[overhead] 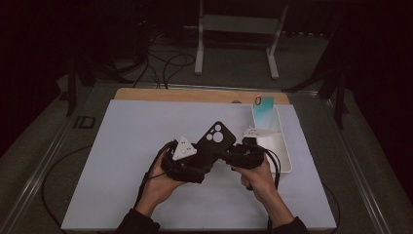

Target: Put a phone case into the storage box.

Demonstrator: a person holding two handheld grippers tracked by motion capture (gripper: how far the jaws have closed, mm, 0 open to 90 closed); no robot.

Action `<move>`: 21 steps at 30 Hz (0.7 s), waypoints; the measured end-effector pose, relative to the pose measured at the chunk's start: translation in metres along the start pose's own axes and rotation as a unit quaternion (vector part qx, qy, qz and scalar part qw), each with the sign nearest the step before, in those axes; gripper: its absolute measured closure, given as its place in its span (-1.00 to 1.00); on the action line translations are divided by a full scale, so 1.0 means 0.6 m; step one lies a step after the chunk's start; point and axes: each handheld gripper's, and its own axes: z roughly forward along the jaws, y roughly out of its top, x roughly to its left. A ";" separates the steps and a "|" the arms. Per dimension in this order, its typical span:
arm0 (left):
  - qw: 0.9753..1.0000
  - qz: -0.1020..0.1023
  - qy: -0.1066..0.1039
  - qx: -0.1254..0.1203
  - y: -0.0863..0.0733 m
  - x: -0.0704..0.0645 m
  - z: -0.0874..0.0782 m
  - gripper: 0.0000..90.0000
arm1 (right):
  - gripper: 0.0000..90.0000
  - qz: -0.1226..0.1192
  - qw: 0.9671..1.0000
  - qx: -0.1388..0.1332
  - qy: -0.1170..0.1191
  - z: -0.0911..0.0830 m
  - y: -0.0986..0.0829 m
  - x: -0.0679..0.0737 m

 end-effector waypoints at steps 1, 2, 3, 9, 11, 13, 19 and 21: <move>1.000 0.001 -0.002 0.001 0.000 -0.002 0.001 -0.66 | 0.63 0.000 1.000 -0.002 0.004 0.001 0.000 0.002; 1.000 0.004 -0.002 0.002 -0.001 -0.004 0.002 -0.66 | 0.68 -0.002 1.000 0.000 0.008 0.003 0.000 0.003; 1.000 0.004 -0.003 0.002 -0.001 -0.005 0.003 -0.66 | 0.70 -0.001 1.000 0.002 0.007 0.005 0.001 0.005; 0.999 -0.013 0.006 -0.034 -0.005 0.005 -0.008 -0.02 | 0.90 -0.001 1.000 0.018 0.004 0.012 -0.003 0.008; 1.000 -0.008 0.006 -0.026 -0.005 0.003 -0.007 -0.09 | 0.91 -0.007 1.000 0.017 -0.006 0.012 -0.005 0.010; 1.000 -0.007 0.008 -0.018 -0.007 0.002 -0.004 -0.11 | 0.92 -0.017 1.000 0.019 -0.012 0.013 -0.005 0.013; 1.000 -0.025 -0.011 -0.016 -0.014 0.013 -0.007 -0.23 | 0.92 -0.028 0.999 0.018 -0.020 0.008 -0.003 0.014; 0.999 -0.031 -0.019 -0.015 -0.016 0.018 -0.009 -0.27 | 0.92 -0.030 0.999 0.014 -0.019 0.004 -0.001 0.012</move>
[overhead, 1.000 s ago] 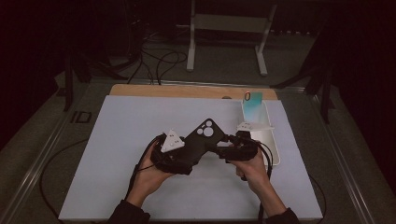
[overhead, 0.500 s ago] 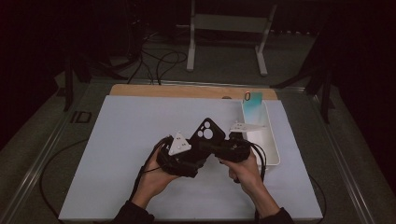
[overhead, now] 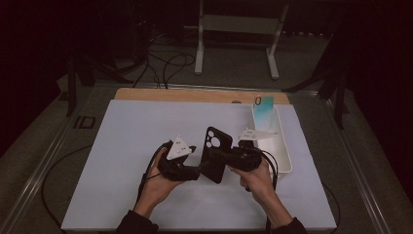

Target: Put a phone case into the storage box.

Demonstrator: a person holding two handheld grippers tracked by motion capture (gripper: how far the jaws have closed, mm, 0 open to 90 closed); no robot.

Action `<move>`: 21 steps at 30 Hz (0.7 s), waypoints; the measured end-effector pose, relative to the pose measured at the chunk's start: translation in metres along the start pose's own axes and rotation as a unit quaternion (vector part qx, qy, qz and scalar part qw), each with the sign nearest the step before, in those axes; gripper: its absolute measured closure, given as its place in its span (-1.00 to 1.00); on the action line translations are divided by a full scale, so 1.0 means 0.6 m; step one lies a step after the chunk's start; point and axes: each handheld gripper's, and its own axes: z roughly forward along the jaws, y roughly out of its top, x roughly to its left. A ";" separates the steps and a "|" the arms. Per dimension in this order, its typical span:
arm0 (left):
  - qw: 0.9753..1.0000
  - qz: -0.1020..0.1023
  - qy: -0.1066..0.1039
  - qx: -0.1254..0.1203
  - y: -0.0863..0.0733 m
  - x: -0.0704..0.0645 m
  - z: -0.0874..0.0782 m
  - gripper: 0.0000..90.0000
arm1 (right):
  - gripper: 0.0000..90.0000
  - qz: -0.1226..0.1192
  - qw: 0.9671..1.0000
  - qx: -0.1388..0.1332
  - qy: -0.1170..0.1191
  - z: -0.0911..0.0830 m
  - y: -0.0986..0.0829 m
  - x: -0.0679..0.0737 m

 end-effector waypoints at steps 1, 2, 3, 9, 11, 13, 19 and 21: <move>1.000 -0.003 -0.003 0.000 -0.001 0.002 -0.002 -0.30 | 0.91 0.001 1.000 -0.002 0.000 -0.002 0.001 -0.001; 1.000 -0.005 -0.004 -0.001 -0.001 0.004 -0.003 -0.32 | 0.92 -0.001 1.000 -0.004 0.000 -0.005 0.002 -0.001; 1.000 -0.008 -0.011 0.001 -0.002 0.006 -0.004 -0.33 | 0.91 -0.002 1.000 -0.004 0.001 -0.007 0.003 -0.001; 1.000 -0.013 -0.026 0.012 -0.005 0.009 0.000 -0.37 | 0.91 -0.015 1.000 -0.011 0.007 -0.016 0.007 0.001; 0.999 -0.017 -0.031 0.012 -0.006 0.010 0.003 -0.36 | 0.91 -0.018 1.000 -0.012 0.008 -0.018 0.009 0.002; 0.999 -0.018 -0.035 0.014 -0.006 0.010 0.004 -0.36 | 0.91 -0.019 1.000 -0.014 0.010 -0.019 0.010 0.002; 0.997 -0.018 -0.067 0.026 -0.008 0.008 0.011 -0.39 | 0.91 -0.035 0.999 -0.018 0.022 -0.022 0.012 0.008; 0.996 -0.018 -0.079 0.028 -0.008 0.006 0.014 -0.41 | 0.91 -0.042 0.998 -0.020 0.030 -0.023 0.013 0.011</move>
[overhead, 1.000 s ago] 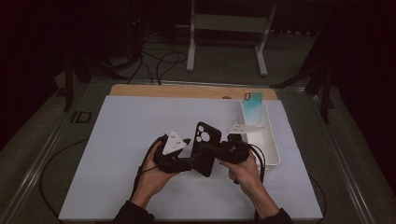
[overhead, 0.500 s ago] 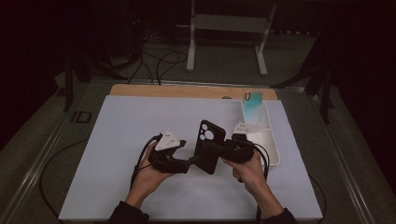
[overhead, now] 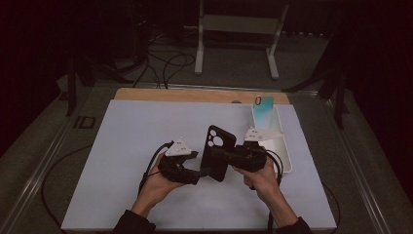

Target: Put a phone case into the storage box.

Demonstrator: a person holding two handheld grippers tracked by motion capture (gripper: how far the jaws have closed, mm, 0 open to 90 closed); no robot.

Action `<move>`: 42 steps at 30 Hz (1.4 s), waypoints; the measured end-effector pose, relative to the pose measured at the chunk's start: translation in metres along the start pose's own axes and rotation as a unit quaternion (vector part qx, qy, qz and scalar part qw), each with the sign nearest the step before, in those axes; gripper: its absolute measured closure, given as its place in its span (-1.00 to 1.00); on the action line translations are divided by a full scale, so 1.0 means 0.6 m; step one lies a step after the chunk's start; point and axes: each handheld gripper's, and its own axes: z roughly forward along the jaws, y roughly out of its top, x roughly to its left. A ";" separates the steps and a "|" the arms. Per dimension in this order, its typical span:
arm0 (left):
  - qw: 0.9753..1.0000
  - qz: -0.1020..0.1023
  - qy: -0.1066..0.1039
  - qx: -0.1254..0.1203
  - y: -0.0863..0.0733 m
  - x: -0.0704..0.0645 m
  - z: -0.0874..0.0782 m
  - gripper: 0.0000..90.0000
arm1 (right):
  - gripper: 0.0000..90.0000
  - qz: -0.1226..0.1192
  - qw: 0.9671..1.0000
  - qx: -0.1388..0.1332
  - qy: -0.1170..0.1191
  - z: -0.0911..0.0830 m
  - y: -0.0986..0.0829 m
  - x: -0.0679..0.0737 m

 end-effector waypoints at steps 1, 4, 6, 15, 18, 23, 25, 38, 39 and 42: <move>1.000 0.000 -0.007 0.000 0.000 -0.001 0.001 -0.42 | 0.91 -0.002 1.000 -0.001 0.005 0.000 0.000 0.002; 1.000 0.002 -0.026 0.006 -0.001 -0.002 0.005 -0.43 | 0.91 -0.012 1.000 -0.006 0.019 0.001 0.002 0.007; 0.999 0.002 -0.038 0.010 -0.001 -0.003 0.008 -0.43 | 0.91 -0.016 1.000 -0.007 0.026 0.002 0.002 0.010; 0.996 -0.002 -0.085 -0.005 -0.003 -0.004 0.010 -0.32 | 0.91 -0.020 0.998 -0.012 0.055 0.007 0.002 0.013; 0.996 0.000 -0.090 -0.008 -0.003 -0.004 0.010 -0.21 | 0.91 -0.025 0.998 -0.011 0.054 0.007 0.001 0.013; 0.996 0.022 -0.080 -0.010 -0.007 -0.007 0.005 0.02 | 0.91 -0.027 0.998 -0.010 0.063 0.004 -0.001 0.006; 0.996 0.023 -0.081 -0.009 -0.008 -0.007 0.005 0.13 | 0.87 -0.034 0.998 -0.006 0.061 0.001 -0.002 0.005; 0.997 0.026 -0.075 -0.014 -0.014 -0.002 0.006 0.76 | 0.06 -0.048 0.999 0.022 0.013 0.004 0.002 0.002; 0.997 0.026 -0.077 -0.016 -0.015 -0.002 0.007 0.76 | 0.06 -0.048 0.999 0.022 0.013 0.004 0.002 0.002; 0.997 0.031 -0.065 -0.017 -0.014 -0.007 0.007 0.78 | -0.12 -0.050 0.998 0.029 0.002 0.010 0.001 0.003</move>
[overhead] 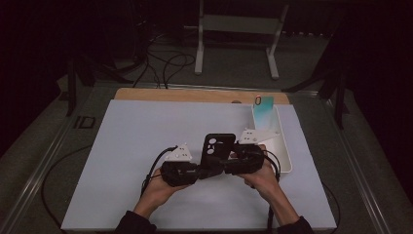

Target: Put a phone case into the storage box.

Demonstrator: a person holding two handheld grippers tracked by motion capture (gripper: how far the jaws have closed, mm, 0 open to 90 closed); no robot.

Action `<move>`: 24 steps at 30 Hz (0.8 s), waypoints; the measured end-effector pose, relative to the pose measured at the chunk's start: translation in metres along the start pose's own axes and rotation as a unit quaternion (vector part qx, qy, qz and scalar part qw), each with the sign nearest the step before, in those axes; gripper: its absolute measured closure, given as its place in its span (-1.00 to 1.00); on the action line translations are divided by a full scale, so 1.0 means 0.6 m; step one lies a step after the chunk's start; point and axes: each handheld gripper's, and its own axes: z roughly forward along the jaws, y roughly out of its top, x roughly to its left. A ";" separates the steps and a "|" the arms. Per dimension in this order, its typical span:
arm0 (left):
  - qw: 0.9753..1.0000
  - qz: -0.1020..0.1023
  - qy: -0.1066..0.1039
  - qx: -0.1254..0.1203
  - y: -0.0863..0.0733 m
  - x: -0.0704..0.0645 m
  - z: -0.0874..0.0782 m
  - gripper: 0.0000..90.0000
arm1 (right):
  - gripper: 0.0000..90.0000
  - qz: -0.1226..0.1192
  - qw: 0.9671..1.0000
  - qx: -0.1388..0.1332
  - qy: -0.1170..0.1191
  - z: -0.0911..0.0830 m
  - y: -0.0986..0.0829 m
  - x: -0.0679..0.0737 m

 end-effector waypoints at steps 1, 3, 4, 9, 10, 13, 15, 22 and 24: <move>1.000 0.002 0.003 0.000 0.000 -0.001 0.000 0.78 | -0.18 0.002 1.000 0.000 -0.002 0.001 0.000 0.001; 1.000 0.003 0.001 -0.002 0.001 -0.001 0.000 0.78 | -0.35 0.004 1.000 0.003 -0.011 0.004 0.001 0.003; 1.000 0.005 0.004 -0.006 0.001 -0.002 0.000 0.78 | -0.43 0.005 1.000 0.009 -0.018 0.006 0.001 0.005; 1.000 -0.001 0.018 -0.015 0.001 0.002 -0.010 0.79 | -0.65 0.005 0.999 0.021 -0.042 0.007 -0.001 0.004; 1.000 -0.001 0.018 -0.015 0.001 0.002 -0.010 0.79 | -0.65 0.005 0.999 0.021 -0.042 0.007 -0.001 0.004; 0.999 -0.006 0.026 -0.018 0.001 0.004 -0.014 0.79 | -0.66 0.006 0.999 0.019 -0.047 0.003 -0.001 0.002; 0.999 -0.010 0.038 -0.019 -0.001 0.007 -0.016 0.79 | -0.66 0.012 0.998 0.016 -0.052 0.000 0.000 0.001; 0.999 -0.012 0.047 -0.016 -0.005 0.007 -0.013 0.79 | -0.65 0.011 0.998 0.015 -0.061 -0.004 0.004 0.004; 0.999 -0.013 0.049 -0.017 -0.005 0.007 -0.013 0.79 | -0.65 0.012 0.998 0.013 -0.065 -0.006 0.006 0.004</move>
